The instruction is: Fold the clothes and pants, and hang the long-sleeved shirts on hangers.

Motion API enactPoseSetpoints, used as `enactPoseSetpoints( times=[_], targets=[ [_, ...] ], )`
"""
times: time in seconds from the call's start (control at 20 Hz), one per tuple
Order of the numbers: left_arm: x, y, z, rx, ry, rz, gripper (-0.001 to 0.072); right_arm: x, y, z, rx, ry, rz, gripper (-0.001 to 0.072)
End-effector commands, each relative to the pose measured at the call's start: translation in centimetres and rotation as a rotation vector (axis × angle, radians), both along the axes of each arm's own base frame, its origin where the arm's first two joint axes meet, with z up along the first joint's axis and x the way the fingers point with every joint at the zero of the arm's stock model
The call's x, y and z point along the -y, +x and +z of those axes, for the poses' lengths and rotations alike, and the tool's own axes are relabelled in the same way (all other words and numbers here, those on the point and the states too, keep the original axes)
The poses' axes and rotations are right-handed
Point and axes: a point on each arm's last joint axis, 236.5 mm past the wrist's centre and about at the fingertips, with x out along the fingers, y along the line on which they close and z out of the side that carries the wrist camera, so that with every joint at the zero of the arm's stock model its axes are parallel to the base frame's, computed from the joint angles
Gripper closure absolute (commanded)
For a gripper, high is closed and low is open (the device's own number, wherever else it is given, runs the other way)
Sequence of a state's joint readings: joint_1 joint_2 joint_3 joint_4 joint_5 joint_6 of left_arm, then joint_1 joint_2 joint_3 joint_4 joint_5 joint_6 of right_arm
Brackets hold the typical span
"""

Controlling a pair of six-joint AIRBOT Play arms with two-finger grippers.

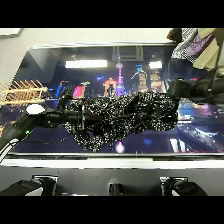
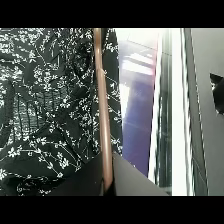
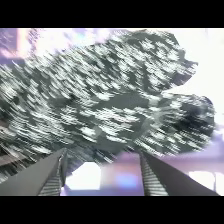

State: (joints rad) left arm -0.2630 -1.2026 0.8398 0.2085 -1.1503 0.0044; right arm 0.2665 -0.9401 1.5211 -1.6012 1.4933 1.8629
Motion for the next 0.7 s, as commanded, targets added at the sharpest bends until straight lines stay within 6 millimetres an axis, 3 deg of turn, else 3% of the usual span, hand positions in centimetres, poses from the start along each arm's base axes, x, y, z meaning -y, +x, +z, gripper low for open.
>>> enactPoseSetpoints(
  times=[0.0,0.1,0.2,0.3,0.45,0.65],
  targets=[
    [0.0,0.0,-0.1,0.001,0.002,-0.001,0.0688,0.2,-0.8,-2.2,-0.045,-0.201,0.488,0.0183],
    [0.0,0.0,-0.1,0.001,0.005,-0.002,0.0687,-1.7,-0.4,-3.1,0.026,-0.339,0.858,0.0179],
    [0.0,0.0,-0.2,0.000,0.005,-0.002,0.0688,-3.8,0.4,-3.6,0.088,-0.336,1.022,0.0179],
    [0.0,0.0,-0.3,-0.003,0.007,-0.003,0.0687,-5.2,1.0,-4.0,0.123,-0.313,1.097,0.0178],
    [0.0,0.0,-0.5,-0.007,0.011,-0.004,0.0687,-5.7,2.0,-4.1,0.169,-0.335,1.142,0.0178],
    [0.0,0.0,-0.6,-0.008,0.011,-0.004,0.0687,-6.8,3.2,-5.9,0.147,-0.281,1.180,0.0178]
  ],
)
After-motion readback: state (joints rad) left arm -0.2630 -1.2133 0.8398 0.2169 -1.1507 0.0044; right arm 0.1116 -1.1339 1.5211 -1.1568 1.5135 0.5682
